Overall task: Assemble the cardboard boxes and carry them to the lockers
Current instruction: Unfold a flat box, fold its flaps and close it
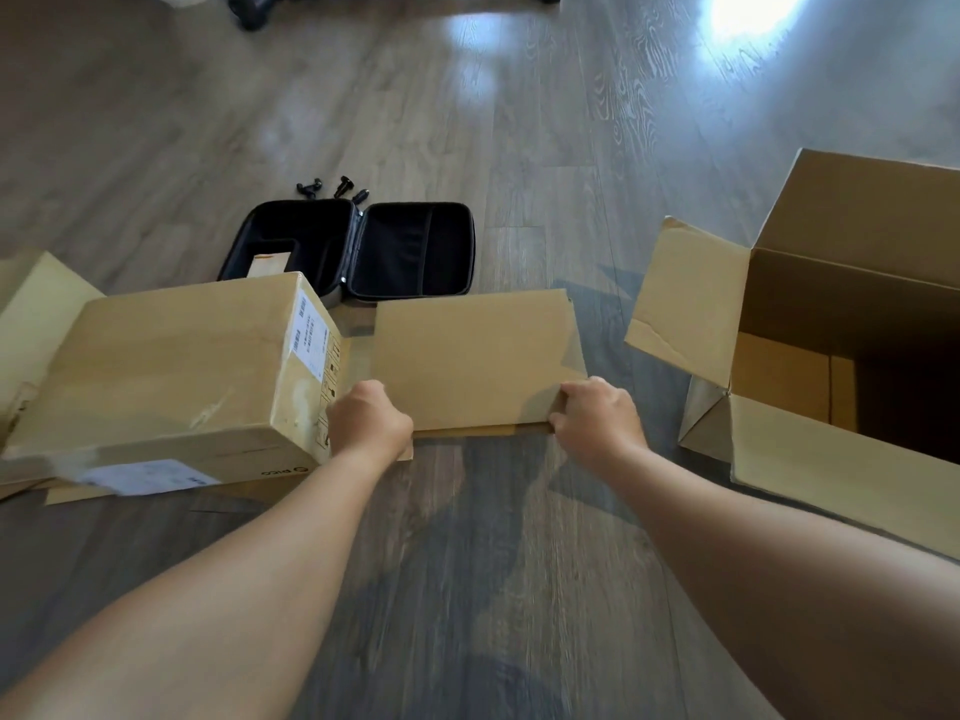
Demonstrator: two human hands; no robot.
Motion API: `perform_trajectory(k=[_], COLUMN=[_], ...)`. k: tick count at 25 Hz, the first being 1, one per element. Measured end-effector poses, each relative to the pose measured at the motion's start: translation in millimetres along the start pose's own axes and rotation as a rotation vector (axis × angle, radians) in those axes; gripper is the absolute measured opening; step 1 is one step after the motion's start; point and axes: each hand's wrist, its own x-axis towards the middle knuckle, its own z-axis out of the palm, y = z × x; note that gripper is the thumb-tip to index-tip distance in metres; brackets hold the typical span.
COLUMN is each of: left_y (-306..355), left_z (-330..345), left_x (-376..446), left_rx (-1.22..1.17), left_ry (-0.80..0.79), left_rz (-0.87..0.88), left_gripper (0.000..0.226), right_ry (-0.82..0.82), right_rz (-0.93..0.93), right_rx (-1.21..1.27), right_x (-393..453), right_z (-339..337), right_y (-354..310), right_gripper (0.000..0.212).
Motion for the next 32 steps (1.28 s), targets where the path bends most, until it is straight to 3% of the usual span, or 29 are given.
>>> perform_trajectory(k=[3,9,15,17,22,24,27,32], left_y=[1,21,79,104,176,206,246,287], left_z=[-26,-60,-74,-67,-18,4,27,60], left_x=[4,9,8,5,-18,-34,-62,-111], left_rx=[-0.040,-0.116,-0.195,-0.183,-0.114,-0.121,-0.219,-0.192], left_ry=[0.144,0.234,0.274,0.228,0.065,-0.021,-0.160,-0.573], left_rz=[-0.043,0.052,0.182,0.241,0.389,0.469,0.586,0.626], left_gripper=[0.020,0.008,0.038,0.047,0.022,0.025,0.007,0.069], right_ry=[0.088,0.170,0.282,0.315,0.344,0.373,0.402,0.407], right_rz=[-0.081,-0.097,-0.103,-0.060,0.139,0.226,0.324,0.507], right_rx=[0.044,0.026,0.007,0.019,0.023,0.045,0.106,0.103], right_x=[7,16,23,19,-6,-21,-47,-81], right_z=[-17,-55,-104,-117,-143,-159,-181,-200], right_y=[-28,-50,-23,-1,86,127,180,256], right_gripper=[0.012,0.011,0.014,0.014,0.017,0.026,0.049,0.048])
